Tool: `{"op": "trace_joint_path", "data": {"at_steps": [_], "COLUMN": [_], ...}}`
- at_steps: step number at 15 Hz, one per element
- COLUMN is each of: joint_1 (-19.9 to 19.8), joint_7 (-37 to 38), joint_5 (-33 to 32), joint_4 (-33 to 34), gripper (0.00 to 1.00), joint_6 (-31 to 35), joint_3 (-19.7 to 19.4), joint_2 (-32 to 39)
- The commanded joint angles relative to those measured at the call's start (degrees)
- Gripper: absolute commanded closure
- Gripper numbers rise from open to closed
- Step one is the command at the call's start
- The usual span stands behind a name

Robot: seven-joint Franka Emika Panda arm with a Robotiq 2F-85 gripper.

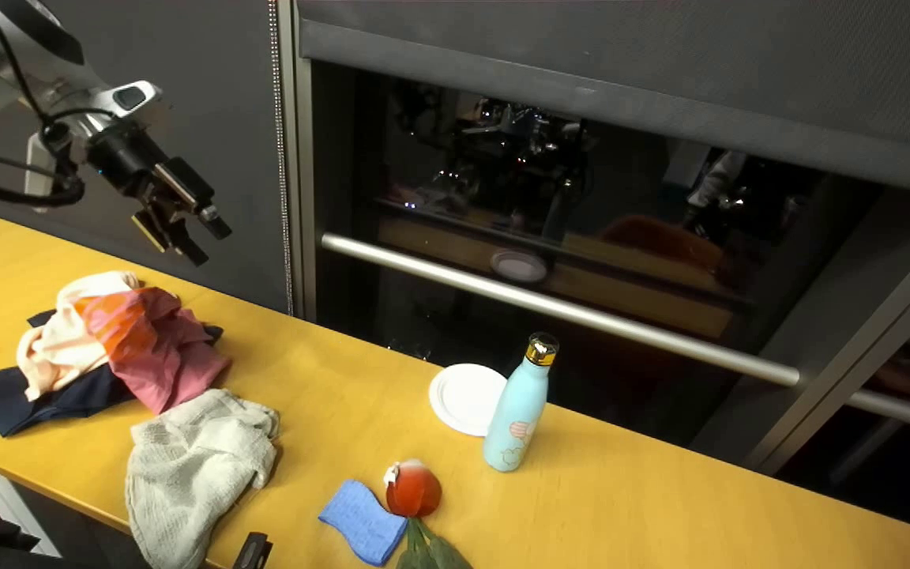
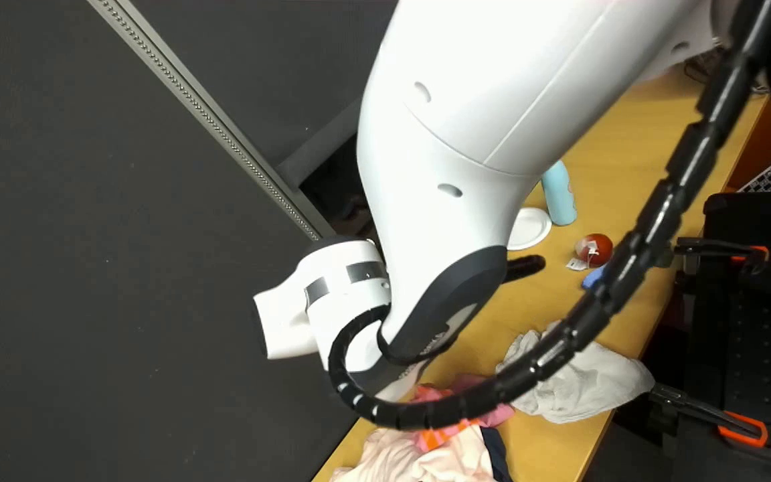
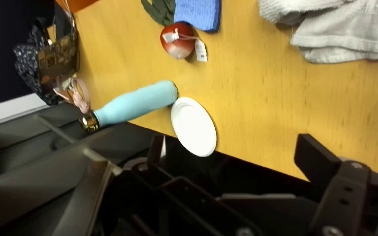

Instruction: Pile the towel and t-shirts together.

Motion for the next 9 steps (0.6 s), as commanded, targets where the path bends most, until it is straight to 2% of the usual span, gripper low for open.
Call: {"op": "trace_joint_path", "data": {"at_steps": [1, 3, 6, 8, 9], "joint_1": [0.5, -0.4, -1.7, -4.0, -3.3], "joint_7": [15.2, 22.4, 33.4, 40.5, 42.7], "joint_5": [0.3, 0.7, -0.8, -5.4, -7.8], "joint_4": [-13.9, -20.1, -29.8, -36.5, -39.8], "gripper": [0.00, 0.00, 0.00, 0.00, 0.00], "joint_6": [3.6, 8.9, 22.8, 31.9, 36.5], "joint_3": [2.7, 4.7, 6.0, 7.7, 6.2], "joint_2": [-5.2, -6.0, -7.0, -8.3, -8.3]}}
